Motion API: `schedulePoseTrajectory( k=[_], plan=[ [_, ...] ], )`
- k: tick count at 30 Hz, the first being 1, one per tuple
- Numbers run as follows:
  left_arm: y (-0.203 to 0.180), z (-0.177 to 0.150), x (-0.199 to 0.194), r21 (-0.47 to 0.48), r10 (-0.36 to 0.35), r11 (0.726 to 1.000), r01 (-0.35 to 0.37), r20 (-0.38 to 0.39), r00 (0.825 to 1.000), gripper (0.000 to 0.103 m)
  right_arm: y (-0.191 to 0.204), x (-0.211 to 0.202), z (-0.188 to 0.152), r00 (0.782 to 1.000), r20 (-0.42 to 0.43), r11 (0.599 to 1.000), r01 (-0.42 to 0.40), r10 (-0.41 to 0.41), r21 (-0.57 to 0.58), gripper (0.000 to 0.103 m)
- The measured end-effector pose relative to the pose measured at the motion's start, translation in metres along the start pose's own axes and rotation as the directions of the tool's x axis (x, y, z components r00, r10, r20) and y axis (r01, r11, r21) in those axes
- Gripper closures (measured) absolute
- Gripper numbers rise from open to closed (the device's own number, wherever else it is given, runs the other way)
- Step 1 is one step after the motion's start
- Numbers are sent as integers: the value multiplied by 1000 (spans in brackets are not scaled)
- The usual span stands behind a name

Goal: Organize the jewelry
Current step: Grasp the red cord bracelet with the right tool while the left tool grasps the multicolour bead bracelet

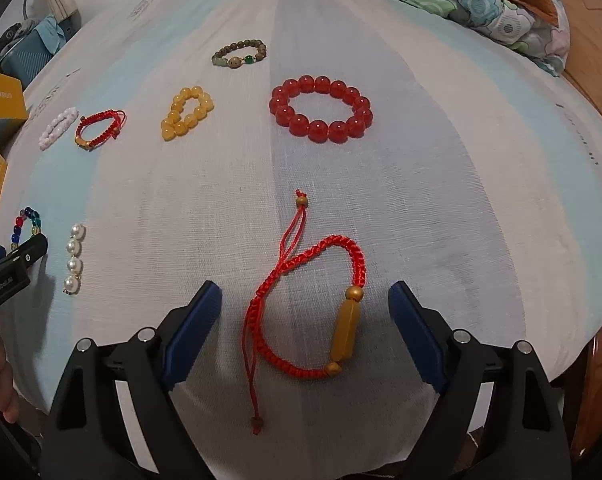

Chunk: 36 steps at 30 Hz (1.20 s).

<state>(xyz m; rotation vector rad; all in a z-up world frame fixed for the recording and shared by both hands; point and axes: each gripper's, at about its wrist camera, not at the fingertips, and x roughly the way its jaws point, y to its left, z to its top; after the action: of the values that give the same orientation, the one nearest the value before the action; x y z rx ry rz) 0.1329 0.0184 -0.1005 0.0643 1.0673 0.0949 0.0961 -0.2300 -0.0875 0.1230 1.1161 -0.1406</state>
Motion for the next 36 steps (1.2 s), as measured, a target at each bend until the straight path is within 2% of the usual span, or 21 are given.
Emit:
schedulePoseTrajectory(
  k=[4,10,17,19,21,24,36],
  plan=[
    [0,-1,0,-8,-4,1000,4,7,1000,8,0,1,-1,1000,1,1000,-3,4,-4,25],
    [-3,-4,-4,-8,3,1000,-3,12,1000,22,0,-2,-2,1000,3,1000,-12,12,4,47],
    [-11,-9,-11,16,0,1000,0,17,1000,48,1,-3,-2,1000,1,1000,-15,15,8,72],
    [-10,-9,-12,13,-14,1000,14,10,1000,59,1,-4,-2,1000,1,1000,-8,8,7,78],
    [-10,-10,-13,6,-34,999,34,8,999,76,0,-4,-2,1000,2,1000,-8,8,8,89],
    [-9,-13,-13,-3,-38,999,38,15,999,84,1,-4,-1,1000,6,1000,-16,16,1,91],
    [-2,-19,-25,-11,-90,996,90,-1,996,84,3,-19,-2,1000,26,1000,-10,10,2,93]
  ],
)
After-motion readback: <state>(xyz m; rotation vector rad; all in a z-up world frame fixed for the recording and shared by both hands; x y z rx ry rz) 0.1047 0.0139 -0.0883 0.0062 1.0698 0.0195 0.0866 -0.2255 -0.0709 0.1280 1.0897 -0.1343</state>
